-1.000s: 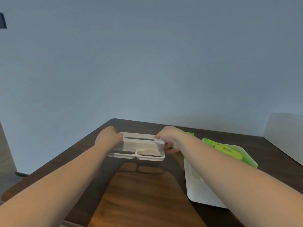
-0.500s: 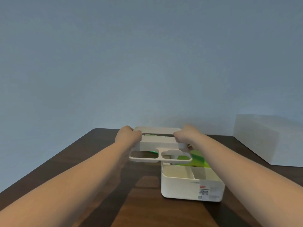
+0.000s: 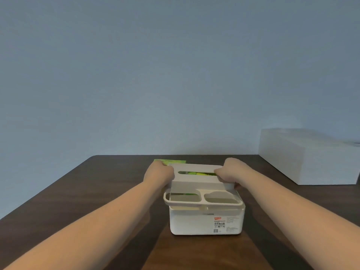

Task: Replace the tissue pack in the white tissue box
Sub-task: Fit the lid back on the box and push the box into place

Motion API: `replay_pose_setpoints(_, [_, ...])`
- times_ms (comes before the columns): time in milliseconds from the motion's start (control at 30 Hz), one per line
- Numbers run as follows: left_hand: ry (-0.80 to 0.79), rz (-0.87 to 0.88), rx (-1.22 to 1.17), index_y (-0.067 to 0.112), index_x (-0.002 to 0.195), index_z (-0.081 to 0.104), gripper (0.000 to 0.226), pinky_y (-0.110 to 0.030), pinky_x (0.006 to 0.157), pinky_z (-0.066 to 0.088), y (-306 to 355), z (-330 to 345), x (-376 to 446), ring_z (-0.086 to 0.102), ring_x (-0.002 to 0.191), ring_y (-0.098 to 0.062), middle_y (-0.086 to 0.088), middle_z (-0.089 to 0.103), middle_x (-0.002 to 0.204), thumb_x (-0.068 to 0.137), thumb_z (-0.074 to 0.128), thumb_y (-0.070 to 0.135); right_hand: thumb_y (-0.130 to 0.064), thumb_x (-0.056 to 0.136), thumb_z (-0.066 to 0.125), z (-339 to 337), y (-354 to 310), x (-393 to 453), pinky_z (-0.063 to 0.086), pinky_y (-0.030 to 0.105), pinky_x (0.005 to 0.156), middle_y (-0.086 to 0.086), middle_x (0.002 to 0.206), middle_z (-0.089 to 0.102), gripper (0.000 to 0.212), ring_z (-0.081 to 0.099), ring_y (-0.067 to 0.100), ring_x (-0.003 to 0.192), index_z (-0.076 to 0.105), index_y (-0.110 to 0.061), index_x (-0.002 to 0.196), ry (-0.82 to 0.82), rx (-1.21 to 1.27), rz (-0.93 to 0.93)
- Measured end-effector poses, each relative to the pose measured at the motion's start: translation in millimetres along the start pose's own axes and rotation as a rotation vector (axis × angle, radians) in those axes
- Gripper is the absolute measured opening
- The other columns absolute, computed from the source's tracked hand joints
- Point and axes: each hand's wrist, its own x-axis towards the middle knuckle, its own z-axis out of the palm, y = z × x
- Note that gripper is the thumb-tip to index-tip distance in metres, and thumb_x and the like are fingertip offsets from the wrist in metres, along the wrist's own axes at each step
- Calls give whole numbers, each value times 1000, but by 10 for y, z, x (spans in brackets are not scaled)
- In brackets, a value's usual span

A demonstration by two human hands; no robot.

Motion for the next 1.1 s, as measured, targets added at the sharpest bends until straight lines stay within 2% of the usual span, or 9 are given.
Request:
replay_pose_setpoints(267, [41,-12,-37,11,87,50,14,-25,56,34,-57,220,-31,45,58,-22,-5,52,68,79,41,3,-36,92,52,34,140,61,44,27,55,3,76,56,27,54,19,65,55,-11,83,18,-46,-18])
replay_pose_setpoints(400, [24,-11,-44,10,90,55,20,-26,59,36,-24,219,17,50,74,-28,-10,57,85,82,40,0,-35,96,49,111,136,89,42,24,58,3,91,56,32,51,13,67,58,-11,114,30,-12,-44])
replay_pose_setpoints(467, [-6,3,-68,19,76,49,26,-27,68,38,-17,219,38,47,81,-28,-6,50,75,84,38,-3,-33,97,48,120,126,101,40,25,56,6,96,58,35,50,14,68,57,-8,121,13,4,-45])
replay_pose_setpoints(600, [-78,11,-143,-1,127,54,50,-23,51,29,-51,231,51,42,61,-23,-27,65,99,83,32,-5,-26,97,46,95,111,104,46,30,71,15,122,61,37,58,24,92,52,-3,126,-49,30,-40])
replay_pose_setpoints(733, [-100,2,-134,8,136,52,59,-23,48,27,-65,224,69,41,55,-16,-19,66,98,82,33,-4,-21,94,45,85,162,141,55,38,81,16,115,59,44,63,30,100,41,-9,136,-118,97,-27])
replay_pose_setpoints(833, [-125,-21,-135,7,137,51,59,-24,53,31,-49,202,49,45,60,-18,-4,55,76,82,34,-4,-20,95,42,94,177,159,53,35,79,11,110,57,47,59,25,92,35,-15,141,-139,121,-61])
replay_pose_setpoints(933, [-144,-33,-194,12,145,44,60,-23,67,44,-47,211,23,52,76,-24,-5,55,88,88,32,-4,-22,98,39,105,195,151,48,34,76,8,108,54,40,52,22,88,39,-15,137,-133,160,-102])
replay_pose_setpoints(1000, [-170,-42,-215,12,143,45,56,-17,62,48,-22,177,-10,54,79,-24,-5,57,90,90,34,-3,-27,102,35,111,205,150,48,32,75,9,125,54,38,50,21,92,40,-14,137,-102,134,-132])
replay_pose_setpoints(1100, [-149,-46,-82,20,131,58,69,-40,97,51,-22,146,21,61,110,-38,-16,66,116,66,41,7,-30,104,30,135,189,188,41,29,77,10,130,56,39,50,20,96,44,-10,134,-32,16,-171])
